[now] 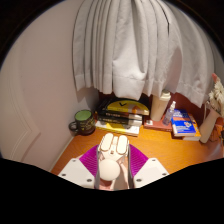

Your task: Arrange mouse

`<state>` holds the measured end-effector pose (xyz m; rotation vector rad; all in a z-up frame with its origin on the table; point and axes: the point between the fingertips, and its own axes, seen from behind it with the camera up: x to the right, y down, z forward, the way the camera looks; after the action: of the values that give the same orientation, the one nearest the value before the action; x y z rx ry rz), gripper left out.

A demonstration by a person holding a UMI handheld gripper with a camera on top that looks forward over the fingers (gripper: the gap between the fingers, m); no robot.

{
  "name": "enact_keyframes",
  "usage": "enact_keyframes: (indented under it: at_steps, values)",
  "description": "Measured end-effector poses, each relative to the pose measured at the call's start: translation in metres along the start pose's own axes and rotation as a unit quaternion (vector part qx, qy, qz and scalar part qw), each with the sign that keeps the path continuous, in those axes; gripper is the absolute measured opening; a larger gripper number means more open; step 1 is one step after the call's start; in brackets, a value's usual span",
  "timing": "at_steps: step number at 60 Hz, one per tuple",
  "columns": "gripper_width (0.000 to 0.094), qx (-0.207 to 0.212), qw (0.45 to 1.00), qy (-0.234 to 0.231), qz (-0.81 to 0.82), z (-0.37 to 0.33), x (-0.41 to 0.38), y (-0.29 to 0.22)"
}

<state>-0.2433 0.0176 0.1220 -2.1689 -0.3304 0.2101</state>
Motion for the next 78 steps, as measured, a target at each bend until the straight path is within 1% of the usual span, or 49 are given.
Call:
enact_keyframes:
  at_steps: [8,14,15,17,18,20,24,27,30,31,33,35,36,39,45,48,54,61,69,78]
  values:
    - [0.0389,-0.062,0.998,-0.005,0.000,0.039,-0.038,0.083]
    - [0.0388,-0.098,0.995,-0.007,0.005,0.052,-0.052,0.129]
    - [0.0396,-0.102,0.995,-0.006,0.005,0.052,-0.052,0.134]
    - [0.0393,-0.080,0.997,0.001,-0.003,0.055,-0.052,0.131]
    - [0.0394,-0.087,0.996,0.002,-0.007,0.054,-0.051,0.132]
    - [0.0394,-0.084,0.996,0.005,-0.011,0.054,-0.051,0.131]
    - [0.0470,-0.084,0.996,0.005,-0.001,0.055,-0.052,0.130]
    - [0.0512,-0.081,0.997,0.001,0.001,0.056,-0.053,0.129]
    - [0.0550,-0.086,0.996,-0.004,0.003,0.055,-0.052,0.130]
    - [0.0576,-0.090,0.996,-0.003,0.006,0.054,-0.051,0.130]
    - [0.0670,-0.092,0.996,0.004,0.011,0.050,-0.047,0.128]
    - [0.0771,-0.084,0.996,0.016,0.013,0.045,-0.040,0.120]
    - [0.0800,-0.078,0.997,0.021,0.013,0.043,-0.037,0.115]
    - [0.0832,-0.066,0.997,0.029,0.015,0.033,-0.031,0.103]
    - [0.0841,-0.043,0.998,0.024,0.029,0.001,-0.021,0.072]
    - [0.0847,-0.025,0.999,0.023,0.035,-0.021,-0.012,0.053]
    - [0.0846,0.013,0.999,0.016,0.050,-0.071,0.007,0.018]
    - [0.0834,0.040,0.997,0.023,0.068,-0.135,0.047,-0.009]
    - [0.0830,0.067,0.993,0.064,0.076,-0.199,0.103,-0.022]
    - [0.0832,0.080,0.989,0.106,0.071,-0.257,0.152,-0.013]
